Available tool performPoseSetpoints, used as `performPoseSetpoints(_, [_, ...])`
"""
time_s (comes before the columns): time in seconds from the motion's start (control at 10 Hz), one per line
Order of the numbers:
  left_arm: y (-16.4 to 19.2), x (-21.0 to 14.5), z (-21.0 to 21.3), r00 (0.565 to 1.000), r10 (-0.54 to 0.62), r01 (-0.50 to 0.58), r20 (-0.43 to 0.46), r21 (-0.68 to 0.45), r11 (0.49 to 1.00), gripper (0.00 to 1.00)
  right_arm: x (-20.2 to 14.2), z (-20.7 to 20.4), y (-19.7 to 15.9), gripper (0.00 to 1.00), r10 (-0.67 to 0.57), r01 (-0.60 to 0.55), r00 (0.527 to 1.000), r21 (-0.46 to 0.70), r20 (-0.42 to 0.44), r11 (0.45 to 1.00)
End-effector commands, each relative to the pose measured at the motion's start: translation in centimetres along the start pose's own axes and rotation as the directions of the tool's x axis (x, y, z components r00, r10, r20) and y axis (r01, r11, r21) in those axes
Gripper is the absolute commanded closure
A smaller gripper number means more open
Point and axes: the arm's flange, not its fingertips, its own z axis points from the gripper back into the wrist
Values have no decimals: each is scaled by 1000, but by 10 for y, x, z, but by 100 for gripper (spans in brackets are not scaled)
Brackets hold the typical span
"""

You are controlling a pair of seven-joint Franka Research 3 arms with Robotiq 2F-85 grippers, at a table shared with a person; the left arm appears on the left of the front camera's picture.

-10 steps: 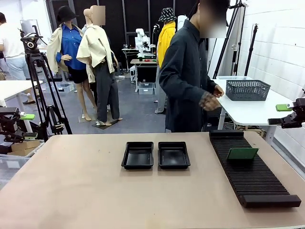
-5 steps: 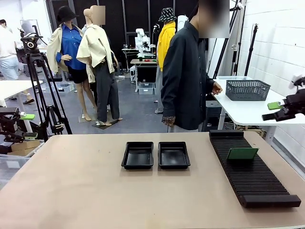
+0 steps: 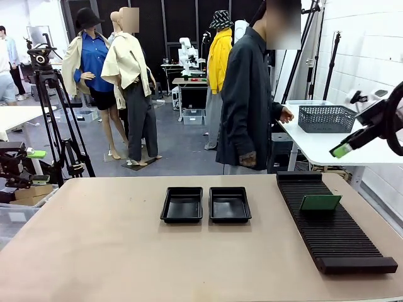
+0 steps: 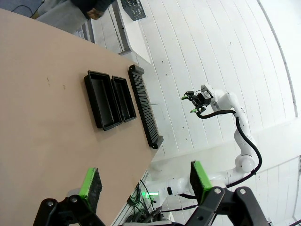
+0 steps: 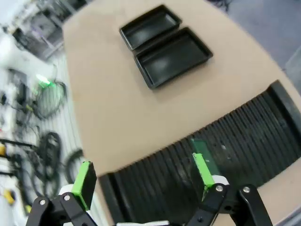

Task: Inspect and transfer BCBs to ESD trays.
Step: Pick up the Blank PCB from the PCB Rack and place it in the left ESD tray.

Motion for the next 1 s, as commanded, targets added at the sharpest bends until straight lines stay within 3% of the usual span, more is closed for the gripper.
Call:
performPoseSetpoints(0.0, [-1,1,1,1000,16,-16,9,8,1000,0,3,-27,-6,0,162,-175,978,-98,-128,980])
performPoseSetpoints(0.2, [-1,1,1,1000,16,-16,9,8,1000,0,8,-47,-12,0,275,-313,924,-112,-266,943])
performPoseSetpoints(0.5, [-1,1,1,1000,16,-16,9,8,1000,0,7,-71,-25,0,321,-416,832,-129,-452,900])
performPoseSetpoints(0.9, [-1,1,1,1000,16,-16,9,8,1000,0,0,-76,-25,0,354,-486,770,-130,-531,864])
